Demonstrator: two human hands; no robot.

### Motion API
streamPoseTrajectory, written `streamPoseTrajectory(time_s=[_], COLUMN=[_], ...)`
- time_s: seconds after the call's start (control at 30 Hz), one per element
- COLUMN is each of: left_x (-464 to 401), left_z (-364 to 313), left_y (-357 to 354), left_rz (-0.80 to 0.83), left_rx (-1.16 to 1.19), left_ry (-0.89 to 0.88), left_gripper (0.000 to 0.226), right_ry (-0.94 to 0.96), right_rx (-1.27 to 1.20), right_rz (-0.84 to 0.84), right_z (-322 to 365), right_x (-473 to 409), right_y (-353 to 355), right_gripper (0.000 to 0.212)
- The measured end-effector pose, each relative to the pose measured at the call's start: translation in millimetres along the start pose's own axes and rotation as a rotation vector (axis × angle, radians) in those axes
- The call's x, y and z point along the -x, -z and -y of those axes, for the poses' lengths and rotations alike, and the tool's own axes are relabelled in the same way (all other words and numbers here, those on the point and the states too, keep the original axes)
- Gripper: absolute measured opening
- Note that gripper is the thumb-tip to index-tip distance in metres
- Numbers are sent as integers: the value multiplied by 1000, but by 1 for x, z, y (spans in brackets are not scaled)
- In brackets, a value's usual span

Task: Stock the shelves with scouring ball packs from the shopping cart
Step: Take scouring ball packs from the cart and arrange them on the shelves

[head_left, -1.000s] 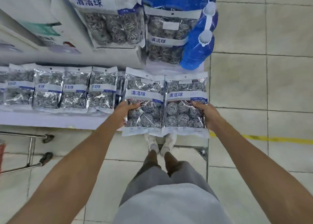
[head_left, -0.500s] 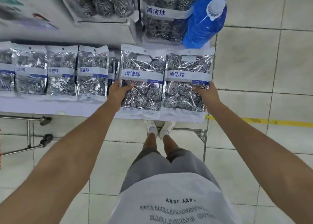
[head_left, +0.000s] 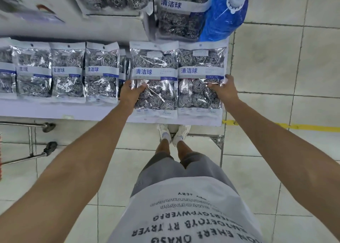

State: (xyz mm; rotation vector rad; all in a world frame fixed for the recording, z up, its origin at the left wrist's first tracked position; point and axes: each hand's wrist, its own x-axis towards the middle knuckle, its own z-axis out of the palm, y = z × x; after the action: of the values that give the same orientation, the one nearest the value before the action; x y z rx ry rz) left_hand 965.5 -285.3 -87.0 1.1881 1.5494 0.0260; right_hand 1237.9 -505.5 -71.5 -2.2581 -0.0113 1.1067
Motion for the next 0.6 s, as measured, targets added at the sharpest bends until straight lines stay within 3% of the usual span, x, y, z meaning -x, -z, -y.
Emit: streamPoseTrajectory(time_s=[0.13, 0.23, 0.33, 0.43, 0.6], left_x=[23, 47, 80, 117, 178], left_z=[-7, -13, -19, -20, 6], left_y=[8, 20, 39, 58, 93], left_rz=[50, 40, -2, -89, -337], left_rx=[-153, -293, -466, -586, -591], left_ry=[-105, -206, -346, -460, -451], left_gripper=[74, 62, 52, 43, 49], right_ry=[188, 321, 420, 565, 894], right_rx=[244, 404, 516, 659, 878], right_rz=[-55, -4, 85, 178, 332], right_z=[2, 11, 31, 55, 100], right_x=[25, 51, 80, 109, 158], right_y=[13, 18, 16, 3, -39], right_gripper=[71, 50, 45, 48, 50])
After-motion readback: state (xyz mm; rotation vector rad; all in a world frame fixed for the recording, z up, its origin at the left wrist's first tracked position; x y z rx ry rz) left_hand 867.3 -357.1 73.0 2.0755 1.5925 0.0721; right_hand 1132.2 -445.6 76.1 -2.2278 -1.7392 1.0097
